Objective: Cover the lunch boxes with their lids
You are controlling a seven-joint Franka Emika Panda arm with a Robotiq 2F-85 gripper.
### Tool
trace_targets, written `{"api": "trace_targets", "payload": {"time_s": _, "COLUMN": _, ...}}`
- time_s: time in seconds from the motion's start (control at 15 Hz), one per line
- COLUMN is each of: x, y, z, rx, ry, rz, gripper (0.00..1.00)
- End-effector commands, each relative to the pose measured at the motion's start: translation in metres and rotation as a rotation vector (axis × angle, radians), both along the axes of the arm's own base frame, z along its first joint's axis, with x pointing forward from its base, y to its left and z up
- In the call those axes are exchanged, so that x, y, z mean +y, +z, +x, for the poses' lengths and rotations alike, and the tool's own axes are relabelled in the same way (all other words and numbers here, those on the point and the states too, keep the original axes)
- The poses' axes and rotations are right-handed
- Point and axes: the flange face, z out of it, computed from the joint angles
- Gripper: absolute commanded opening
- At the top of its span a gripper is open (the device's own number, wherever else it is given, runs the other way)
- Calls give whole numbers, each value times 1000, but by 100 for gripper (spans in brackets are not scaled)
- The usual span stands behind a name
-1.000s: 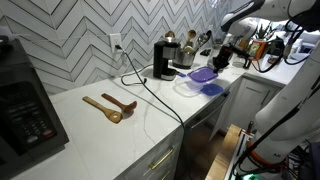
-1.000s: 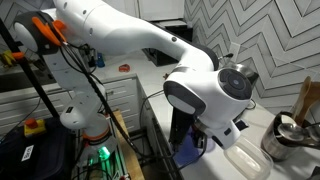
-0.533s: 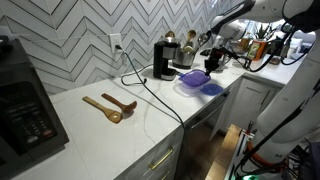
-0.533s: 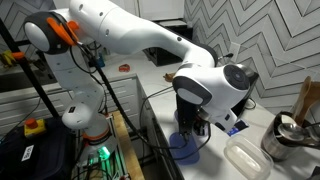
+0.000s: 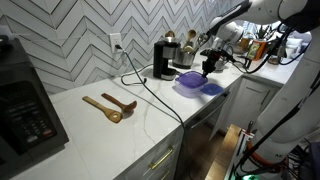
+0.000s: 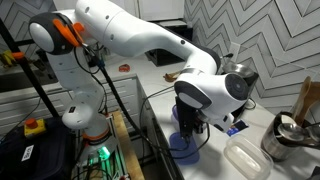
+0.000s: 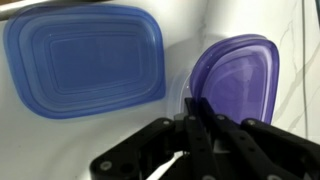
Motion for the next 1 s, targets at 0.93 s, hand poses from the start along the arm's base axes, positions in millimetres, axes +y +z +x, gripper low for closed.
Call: {"api": "trace_targets", "payload": {"time_s": 0.93, "x": -8, "y": -26, "z": 6, "rx": -7, "ry": -35, "rz": 29, "gripper": 2}}
